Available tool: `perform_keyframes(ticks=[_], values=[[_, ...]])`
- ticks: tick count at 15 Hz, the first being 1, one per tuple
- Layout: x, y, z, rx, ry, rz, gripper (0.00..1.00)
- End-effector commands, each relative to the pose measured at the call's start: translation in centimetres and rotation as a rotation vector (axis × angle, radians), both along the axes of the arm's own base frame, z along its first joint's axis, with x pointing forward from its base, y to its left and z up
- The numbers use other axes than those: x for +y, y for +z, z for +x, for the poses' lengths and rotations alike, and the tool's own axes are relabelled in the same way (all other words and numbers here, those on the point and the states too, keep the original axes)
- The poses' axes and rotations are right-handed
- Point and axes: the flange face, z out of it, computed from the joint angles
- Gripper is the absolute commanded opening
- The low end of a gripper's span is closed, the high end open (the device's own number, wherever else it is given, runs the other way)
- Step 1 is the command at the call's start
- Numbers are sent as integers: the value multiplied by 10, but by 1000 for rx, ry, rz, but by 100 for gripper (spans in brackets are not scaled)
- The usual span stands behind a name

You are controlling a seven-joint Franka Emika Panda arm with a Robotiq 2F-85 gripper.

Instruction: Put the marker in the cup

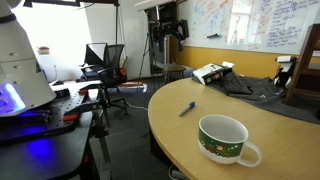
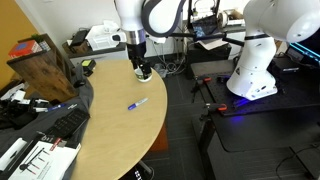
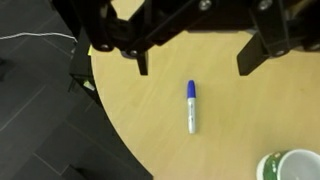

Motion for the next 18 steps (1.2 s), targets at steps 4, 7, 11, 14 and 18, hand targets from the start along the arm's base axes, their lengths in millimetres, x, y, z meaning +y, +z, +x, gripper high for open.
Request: perform_keyframes(ticks=[4,7,11,14,18], values=[[7,-40,39,36,70,21,100],[5,-39,37,35,67,23,100],[5,-49,43,29,69,14,100],[7,-82,56,52,59,42,100],[6,-135,77,-7,84,48,100]])
